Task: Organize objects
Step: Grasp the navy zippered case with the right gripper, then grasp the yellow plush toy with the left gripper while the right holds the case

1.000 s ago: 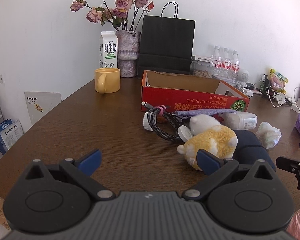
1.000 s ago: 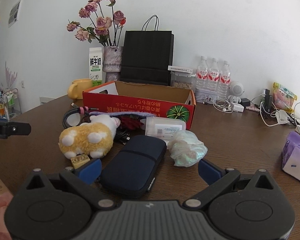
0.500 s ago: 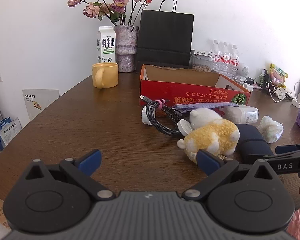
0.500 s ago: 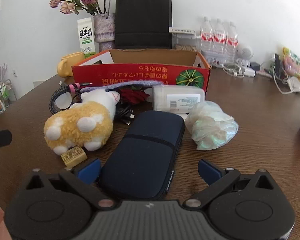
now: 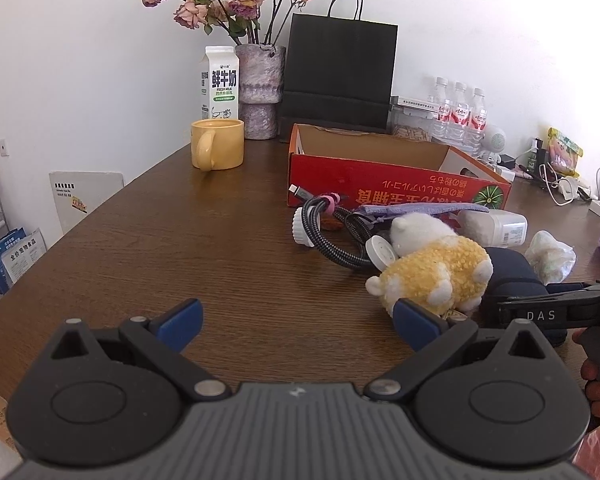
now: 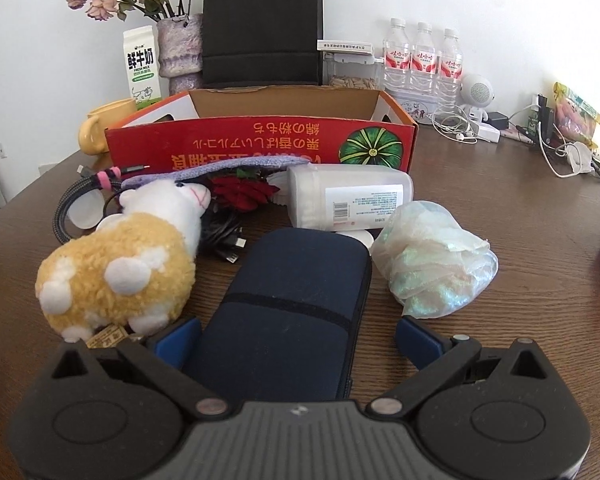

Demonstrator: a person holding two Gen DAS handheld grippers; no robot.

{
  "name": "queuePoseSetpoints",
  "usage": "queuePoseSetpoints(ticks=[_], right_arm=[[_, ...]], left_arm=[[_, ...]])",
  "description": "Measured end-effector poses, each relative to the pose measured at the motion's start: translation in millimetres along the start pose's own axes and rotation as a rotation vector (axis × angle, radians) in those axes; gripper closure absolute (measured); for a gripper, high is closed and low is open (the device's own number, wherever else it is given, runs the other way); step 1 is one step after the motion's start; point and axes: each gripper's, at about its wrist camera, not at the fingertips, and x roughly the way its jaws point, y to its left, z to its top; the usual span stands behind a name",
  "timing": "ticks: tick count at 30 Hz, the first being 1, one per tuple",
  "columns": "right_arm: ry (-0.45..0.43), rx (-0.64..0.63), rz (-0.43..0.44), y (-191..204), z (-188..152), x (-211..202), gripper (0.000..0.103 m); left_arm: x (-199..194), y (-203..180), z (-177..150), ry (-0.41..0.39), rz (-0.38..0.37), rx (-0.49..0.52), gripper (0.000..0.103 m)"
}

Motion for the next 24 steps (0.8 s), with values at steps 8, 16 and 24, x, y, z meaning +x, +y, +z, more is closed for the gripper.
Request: queuePoseSetpoints(ticks=[8,16,24], right_arm=[[-0.011,-0.034,0.055,-7,3,-3,0.016],[-0.039,0.012,0.111,-22,-1,-14,0.036],[-0.075,0.038,0.12,-29,-7,-19,0.039]], left_arm=[[-2,-1,-1,0.001,0.003,0.003,0.0],[-3,-2,1,-0.006,0.01,0.009,0.0],[2,-11,4,0.008,-0.002,0.036,0.0]])
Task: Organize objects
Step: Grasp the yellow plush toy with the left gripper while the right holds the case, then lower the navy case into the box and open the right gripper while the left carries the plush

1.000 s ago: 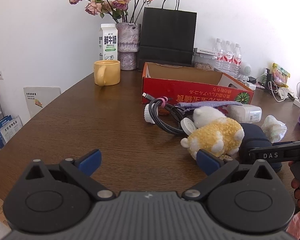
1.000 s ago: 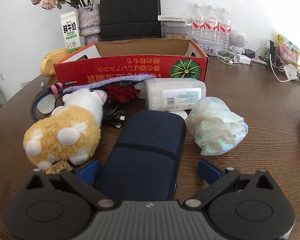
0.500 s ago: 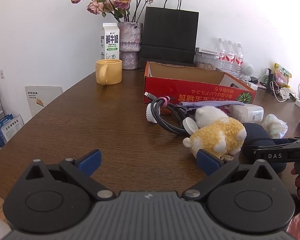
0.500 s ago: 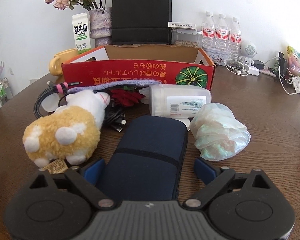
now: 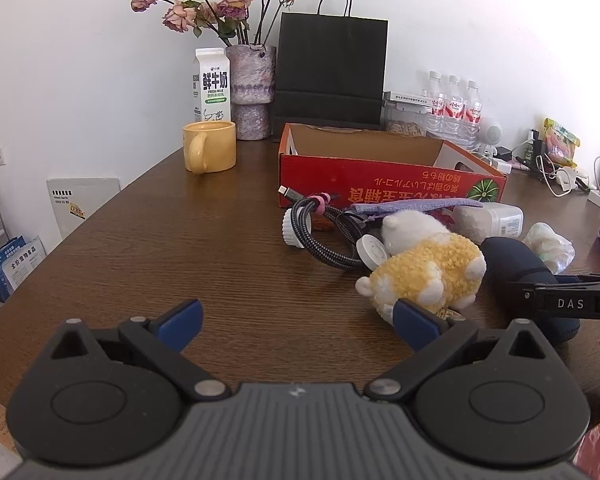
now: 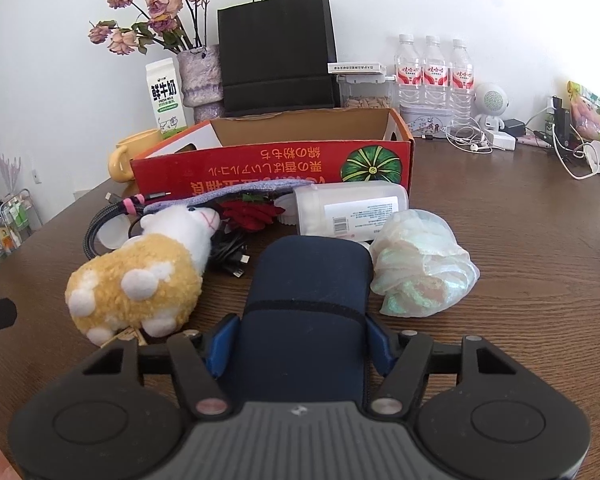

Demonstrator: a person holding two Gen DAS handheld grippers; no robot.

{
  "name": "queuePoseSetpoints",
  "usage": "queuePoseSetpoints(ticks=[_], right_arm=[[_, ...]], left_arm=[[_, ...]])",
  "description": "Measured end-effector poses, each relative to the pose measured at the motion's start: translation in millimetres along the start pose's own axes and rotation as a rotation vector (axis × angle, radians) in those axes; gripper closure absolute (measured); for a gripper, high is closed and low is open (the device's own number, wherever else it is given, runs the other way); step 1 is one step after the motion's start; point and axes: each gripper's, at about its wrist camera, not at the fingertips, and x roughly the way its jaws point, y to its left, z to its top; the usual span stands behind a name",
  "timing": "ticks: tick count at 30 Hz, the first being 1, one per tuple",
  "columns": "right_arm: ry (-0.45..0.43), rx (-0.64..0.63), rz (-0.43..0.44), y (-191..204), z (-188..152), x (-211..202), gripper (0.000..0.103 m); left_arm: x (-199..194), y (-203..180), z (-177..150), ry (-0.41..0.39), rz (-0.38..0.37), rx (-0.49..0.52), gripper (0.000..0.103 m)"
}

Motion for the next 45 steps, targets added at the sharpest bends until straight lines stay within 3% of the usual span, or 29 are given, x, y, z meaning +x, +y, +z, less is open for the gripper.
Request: queuePoseSetpoints(ticks=[17,27,45], right_arm=[[-0.179,0.037,0.031,-10,1,-37,0.04],[-0.238,0.044,0.028,-25,5,-52,0.04],[-0.25,0.06,0.055,-37,-3,-52,0.04]], left_arm=[[35,-53,31,0.055,-0.099,0.053,0.0],[67,-81,49,0.119,-0.052,-0.024,0.0],[100,-99,37,0.191,0.059,-0.073,0.0]])
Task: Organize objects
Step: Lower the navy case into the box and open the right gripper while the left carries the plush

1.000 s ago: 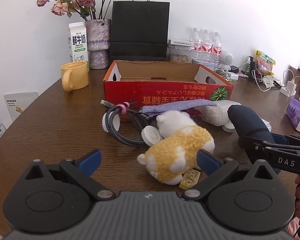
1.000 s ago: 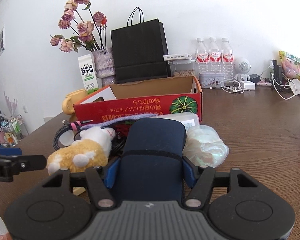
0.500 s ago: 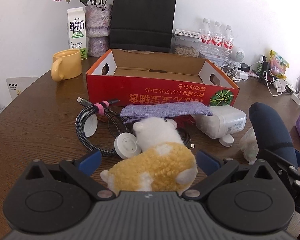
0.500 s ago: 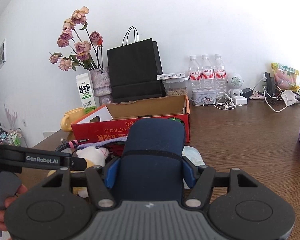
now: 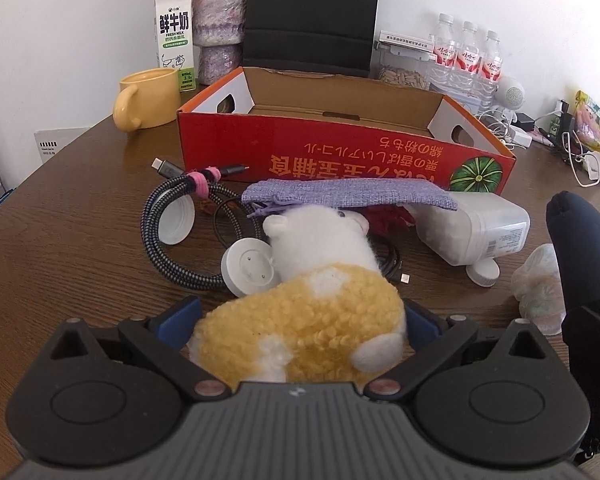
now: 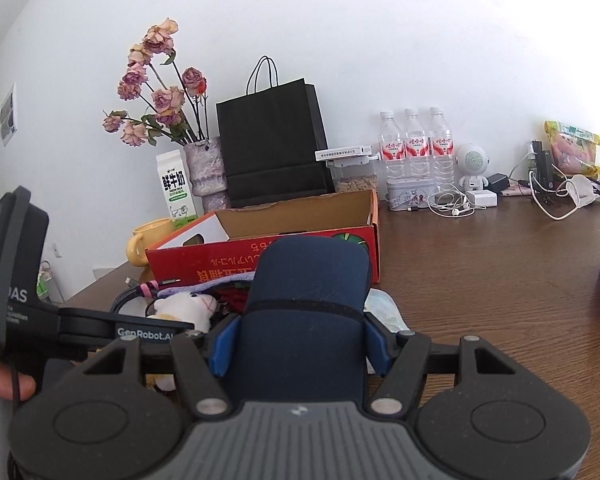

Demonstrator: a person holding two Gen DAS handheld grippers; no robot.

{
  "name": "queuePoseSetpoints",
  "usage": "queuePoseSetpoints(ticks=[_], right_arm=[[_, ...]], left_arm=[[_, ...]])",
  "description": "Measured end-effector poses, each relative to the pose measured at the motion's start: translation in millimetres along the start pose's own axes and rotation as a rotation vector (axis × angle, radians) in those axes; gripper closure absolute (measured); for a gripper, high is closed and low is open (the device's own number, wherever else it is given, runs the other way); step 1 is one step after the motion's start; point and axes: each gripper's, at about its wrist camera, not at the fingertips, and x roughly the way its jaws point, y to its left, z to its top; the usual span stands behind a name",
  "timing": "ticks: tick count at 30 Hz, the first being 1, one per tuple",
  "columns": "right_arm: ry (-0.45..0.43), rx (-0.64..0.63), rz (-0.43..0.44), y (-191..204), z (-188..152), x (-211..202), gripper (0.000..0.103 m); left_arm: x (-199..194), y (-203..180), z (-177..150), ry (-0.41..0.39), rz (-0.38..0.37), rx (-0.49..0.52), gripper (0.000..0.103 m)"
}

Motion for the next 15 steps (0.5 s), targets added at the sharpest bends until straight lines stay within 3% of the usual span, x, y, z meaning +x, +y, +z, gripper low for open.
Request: queuePoseSetpoints(ticks=[10,15], right_arm=[[0.008,-0.006,-0.002,2,-1,1,0.04],[0.013,-0.015,-0.007,6,0,2,0.04]], left_arm=[[13,3,-7,0.034,0.007,0.01,0.0],[7,8,-8,0.009,-0.042,0.005,0.01]])
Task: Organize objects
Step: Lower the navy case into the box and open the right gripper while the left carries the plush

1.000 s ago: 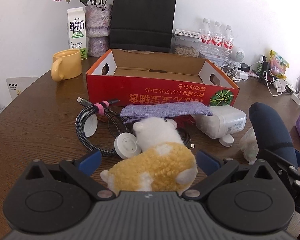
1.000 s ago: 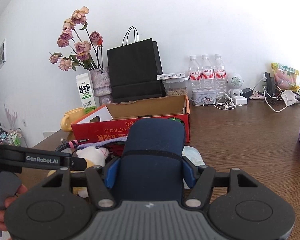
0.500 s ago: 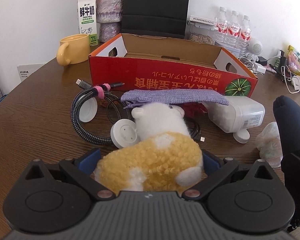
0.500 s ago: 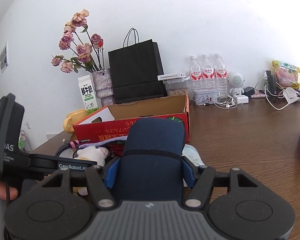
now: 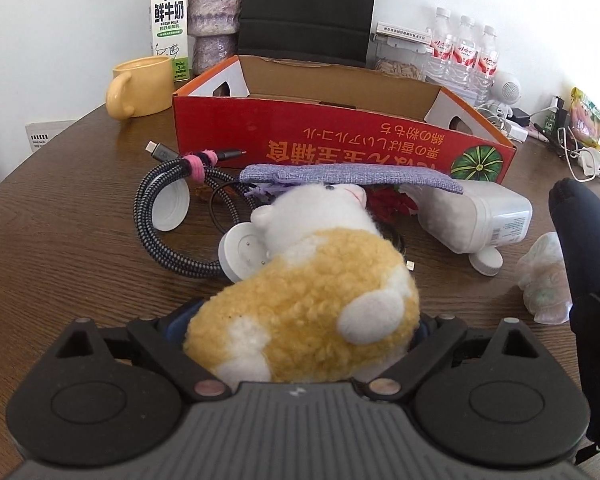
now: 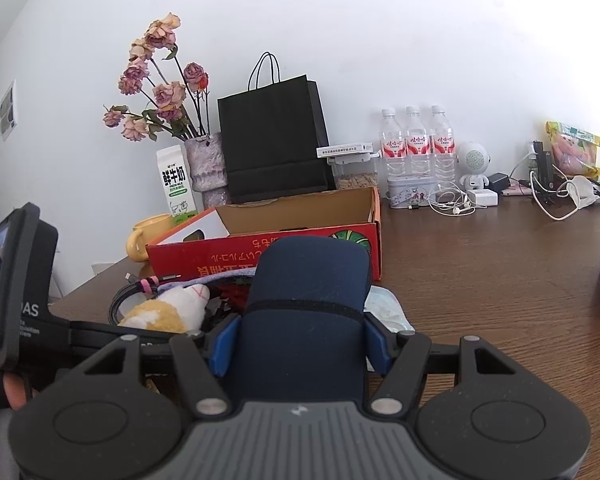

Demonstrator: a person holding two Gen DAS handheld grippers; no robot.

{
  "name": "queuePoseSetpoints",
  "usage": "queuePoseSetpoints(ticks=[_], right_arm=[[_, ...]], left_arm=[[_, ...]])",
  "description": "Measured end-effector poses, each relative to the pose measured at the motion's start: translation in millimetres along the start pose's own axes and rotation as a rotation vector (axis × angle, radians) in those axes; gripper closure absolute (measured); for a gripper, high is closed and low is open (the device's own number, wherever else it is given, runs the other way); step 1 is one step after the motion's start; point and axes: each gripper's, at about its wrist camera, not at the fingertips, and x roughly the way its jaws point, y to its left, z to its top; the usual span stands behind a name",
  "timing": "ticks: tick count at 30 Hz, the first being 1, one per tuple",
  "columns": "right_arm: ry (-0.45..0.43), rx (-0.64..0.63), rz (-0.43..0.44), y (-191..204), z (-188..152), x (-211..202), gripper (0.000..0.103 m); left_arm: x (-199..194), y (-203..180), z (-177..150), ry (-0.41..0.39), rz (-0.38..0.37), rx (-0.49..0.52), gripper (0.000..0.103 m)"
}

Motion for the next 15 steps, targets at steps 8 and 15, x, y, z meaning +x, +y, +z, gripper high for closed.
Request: queuePoseSetpoints(ticks=[8,15], right_arm=[[0.004,-0.016,-0.008,7,2,0,0.04],[0.001,-0.035,-0.014,15,6,3,0.04]], left_arm=[[-25,-6,-15,-0.13,-0.024,0.152,0.014],[-58,-1,-16,-0.277,-0.038,0.226,0.014]])
